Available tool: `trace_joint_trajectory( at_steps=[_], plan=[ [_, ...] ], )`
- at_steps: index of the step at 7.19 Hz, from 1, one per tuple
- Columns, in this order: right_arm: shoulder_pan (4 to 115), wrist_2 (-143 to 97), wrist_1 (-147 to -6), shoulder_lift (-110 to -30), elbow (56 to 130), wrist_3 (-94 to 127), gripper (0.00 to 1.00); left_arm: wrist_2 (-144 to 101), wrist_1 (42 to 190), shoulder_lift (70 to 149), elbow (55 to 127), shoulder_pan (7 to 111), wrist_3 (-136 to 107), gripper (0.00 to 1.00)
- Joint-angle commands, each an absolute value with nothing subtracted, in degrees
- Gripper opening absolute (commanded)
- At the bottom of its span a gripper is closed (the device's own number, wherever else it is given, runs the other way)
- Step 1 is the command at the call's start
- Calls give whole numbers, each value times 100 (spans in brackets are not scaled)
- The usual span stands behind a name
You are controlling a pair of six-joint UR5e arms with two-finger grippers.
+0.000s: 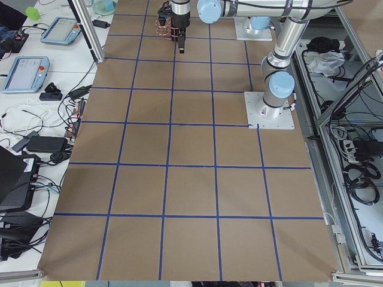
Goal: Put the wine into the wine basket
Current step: 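Tilt the held bottle and lower it into the empty rack slot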
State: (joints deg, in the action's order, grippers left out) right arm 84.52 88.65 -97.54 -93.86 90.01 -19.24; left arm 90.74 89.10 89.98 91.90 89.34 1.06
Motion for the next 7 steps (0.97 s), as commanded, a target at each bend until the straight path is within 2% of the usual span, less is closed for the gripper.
trace_joint_trajectory(
  at_steps=[1,7],
  plan=[
    [8359,8781,-9852,-9378,9053,-2162,0,9001,8895,9018,9193,8973,106,100],
    [8209,8604,-10413,-9299,9368,-2391,0,8965,8886,9009,9193,8947,97,100]
  ],
)
